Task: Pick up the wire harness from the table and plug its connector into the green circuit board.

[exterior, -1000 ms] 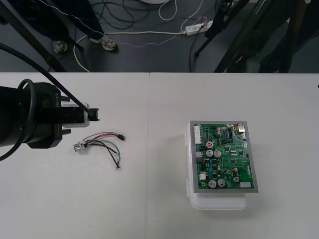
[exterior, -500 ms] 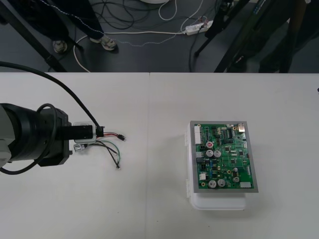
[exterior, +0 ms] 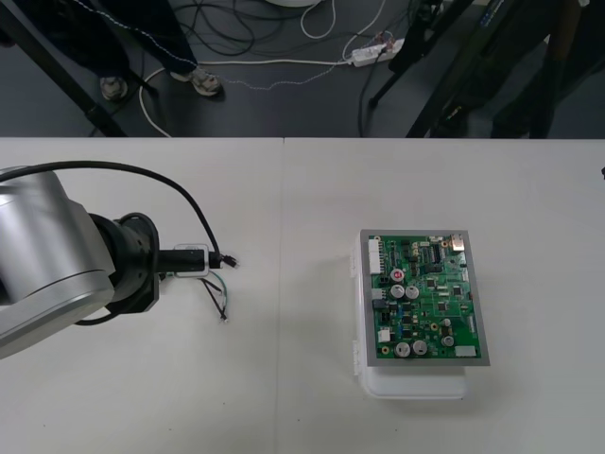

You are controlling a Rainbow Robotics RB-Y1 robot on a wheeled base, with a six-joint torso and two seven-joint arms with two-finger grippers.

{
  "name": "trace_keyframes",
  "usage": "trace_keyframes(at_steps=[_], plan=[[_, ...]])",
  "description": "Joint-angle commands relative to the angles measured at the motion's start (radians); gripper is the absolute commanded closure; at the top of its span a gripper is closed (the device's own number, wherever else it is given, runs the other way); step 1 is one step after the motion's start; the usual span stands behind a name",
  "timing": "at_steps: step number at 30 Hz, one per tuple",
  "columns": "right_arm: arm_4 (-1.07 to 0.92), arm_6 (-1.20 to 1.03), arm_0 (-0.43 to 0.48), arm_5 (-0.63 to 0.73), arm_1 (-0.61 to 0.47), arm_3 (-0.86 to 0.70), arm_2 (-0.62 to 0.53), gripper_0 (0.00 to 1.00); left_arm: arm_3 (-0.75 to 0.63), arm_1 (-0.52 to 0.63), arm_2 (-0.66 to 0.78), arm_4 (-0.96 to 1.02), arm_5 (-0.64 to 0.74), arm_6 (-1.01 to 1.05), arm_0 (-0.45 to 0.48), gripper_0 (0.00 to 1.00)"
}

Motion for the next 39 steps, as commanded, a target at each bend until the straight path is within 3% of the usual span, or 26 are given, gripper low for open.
trace_keyframes(at_steps=[1, 9, 25, 39], plan=[[-0.015, 0.075, -0.026, -0.003, -0.024, -0.005, 0.043, 0.00, 0.082, -0.082, -0.014, -0.034, -0.038, 0.051, -0.050, 0.35], [0.035, 0.083, -0.091, -0.003, -0.038, 0.017, 0.080, 0.00, 0.211, -0.152, -0.036, -0.102, -0.038, 0.063, -0.061, 0.35], [0.037, 0.087, -0.108, -0.003, -0.036, 0.023, 0.107, 0.00, 0.480, -0.252, -0.039, -0.102, -0.015, 0.045, -0.131, 0.35], [0.035, 0.081, -0.108, -0.003, -0.036, 0.026, 0.107, 0.00, 0.596, -0.269, -0.122, -0.102, 0.081, 0.065, -0.171, 0.35]])
